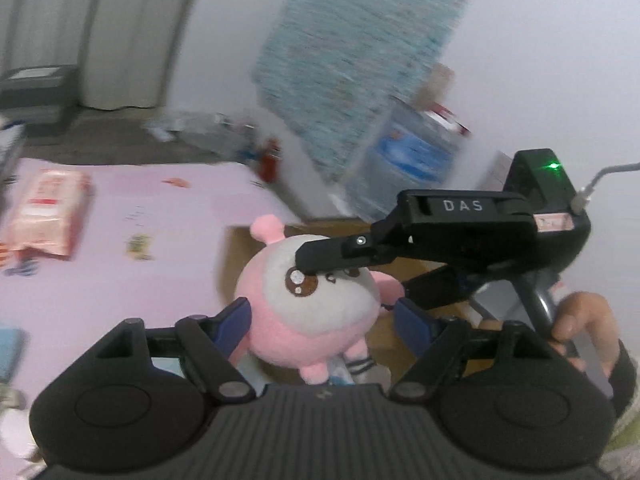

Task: Organize soft objects
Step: 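Carry the plush toy with the right gripper into the cardboard box, then open the right gripper to release the plush into the box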

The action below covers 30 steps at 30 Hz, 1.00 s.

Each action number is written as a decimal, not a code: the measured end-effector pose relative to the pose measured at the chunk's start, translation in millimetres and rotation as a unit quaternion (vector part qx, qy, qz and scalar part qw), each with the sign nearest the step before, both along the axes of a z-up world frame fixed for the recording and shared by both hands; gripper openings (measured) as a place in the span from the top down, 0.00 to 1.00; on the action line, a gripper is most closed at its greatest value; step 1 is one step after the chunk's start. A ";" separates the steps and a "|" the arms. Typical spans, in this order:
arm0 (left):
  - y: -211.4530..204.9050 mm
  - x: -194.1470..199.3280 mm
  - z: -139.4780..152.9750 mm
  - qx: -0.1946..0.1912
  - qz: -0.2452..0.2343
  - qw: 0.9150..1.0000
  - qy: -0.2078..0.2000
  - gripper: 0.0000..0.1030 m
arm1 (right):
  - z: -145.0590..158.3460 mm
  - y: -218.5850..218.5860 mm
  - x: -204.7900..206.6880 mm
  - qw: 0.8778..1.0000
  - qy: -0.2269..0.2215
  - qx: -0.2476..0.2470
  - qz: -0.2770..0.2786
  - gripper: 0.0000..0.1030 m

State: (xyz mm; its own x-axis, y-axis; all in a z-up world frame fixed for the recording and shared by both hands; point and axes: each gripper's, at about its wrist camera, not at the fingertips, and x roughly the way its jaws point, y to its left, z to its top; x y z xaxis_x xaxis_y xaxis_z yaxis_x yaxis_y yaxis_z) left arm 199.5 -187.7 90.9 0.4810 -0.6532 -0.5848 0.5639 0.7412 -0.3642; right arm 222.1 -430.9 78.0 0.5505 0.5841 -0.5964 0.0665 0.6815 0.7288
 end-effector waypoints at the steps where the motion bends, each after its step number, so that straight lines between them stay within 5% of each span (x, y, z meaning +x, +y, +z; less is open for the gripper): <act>1: -8.9 -4.7 -2.0 0.005 -0.008 1.000 0.000 0.23 | -2.0 -12.4 -11.1 1.000 0.002 -0.002 -0.013 0.28; 7: -20.2 -19.2 -18.8 0.017 -0.010 1.000 0.016 0.23 | -34.2 -69.5 -59.8 0.993 0.045 -0.089 -0.068 0.28; 15: 14.5 -33.2 -28.8 0.041 0.024 0.999 0.022 0.23 | -104.7 -95.2 -50.8 0.982 0.109 -0.134 -0.072 0.26; 22: 40.5 -34.2 -42.3 0.042 0.048 0.997 0.038 0.23 | -108.8 -101.0 -41.3 0.968 0.128 -0.198 -0.090 0.20; 30: 58.1 -34.4 -49.6 0.029 0.063 0.996 0.052 0.23 | -115.5 -113.1 -52.3 0.962 0.137 -0.189 -0.143 0.20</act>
State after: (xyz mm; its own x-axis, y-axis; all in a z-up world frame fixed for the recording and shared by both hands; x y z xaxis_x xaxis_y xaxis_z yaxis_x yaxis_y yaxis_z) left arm 165.1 -129.5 41.3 0.4917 -0.5546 -0.6713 0.4257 0.8256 -0.3704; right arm 169.9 -544.0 -37.5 0.4491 0.1452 -0.8816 0.4446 0.8196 0.3615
